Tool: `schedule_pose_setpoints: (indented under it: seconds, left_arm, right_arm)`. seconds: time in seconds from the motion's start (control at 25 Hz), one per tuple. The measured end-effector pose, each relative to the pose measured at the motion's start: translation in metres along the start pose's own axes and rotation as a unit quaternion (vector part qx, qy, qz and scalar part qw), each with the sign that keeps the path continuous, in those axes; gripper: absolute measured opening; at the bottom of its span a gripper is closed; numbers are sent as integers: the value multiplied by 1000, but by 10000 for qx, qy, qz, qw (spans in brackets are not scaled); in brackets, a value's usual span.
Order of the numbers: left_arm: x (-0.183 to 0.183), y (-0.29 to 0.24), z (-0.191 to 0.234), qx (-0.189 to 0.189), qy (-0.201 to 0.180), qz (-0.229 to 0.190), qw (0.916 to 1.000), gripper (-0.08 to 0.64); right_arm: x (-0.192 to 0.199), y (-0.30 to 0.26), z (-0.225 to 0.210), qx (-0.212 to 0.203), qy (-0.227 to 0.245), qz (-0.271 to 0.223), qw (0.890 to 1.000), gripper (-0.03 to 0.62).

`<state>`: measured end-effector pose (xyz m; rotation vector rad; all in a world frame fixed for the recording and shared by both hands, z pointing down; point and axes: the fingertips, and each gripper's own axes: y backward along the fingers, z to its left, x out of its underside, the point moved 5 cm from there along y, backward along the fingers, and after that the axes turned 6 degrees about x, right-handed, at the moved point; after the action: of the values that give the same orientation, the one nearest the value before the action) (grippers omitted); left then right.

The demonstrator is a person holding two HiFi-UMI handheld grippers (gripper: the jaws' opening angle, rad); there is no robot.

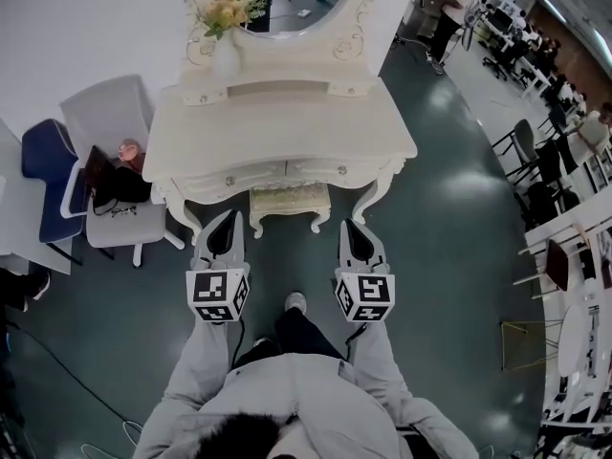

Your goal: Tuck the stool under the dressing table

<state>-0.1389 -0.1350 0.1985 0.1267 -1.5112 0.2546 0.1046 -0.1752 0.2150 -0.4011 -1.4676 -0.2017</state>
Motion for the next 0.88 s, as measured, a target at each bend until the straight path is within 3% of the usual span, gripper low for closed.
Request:
schedule_pose_setpoints:
  seconds: [0.52, 0.88]
  left_arm:
    - [-36, 53, -10, -28, -405, -381, 9984, 9]
    - [-47, 75, -12, -10, -462, -506, 9977, 9]
  right_arm:
    - [-34, 54, 13, 124, -91, -363, 9992, 2]
    - [-48, 79, 18, 247, -96, -670, 9974, 2]
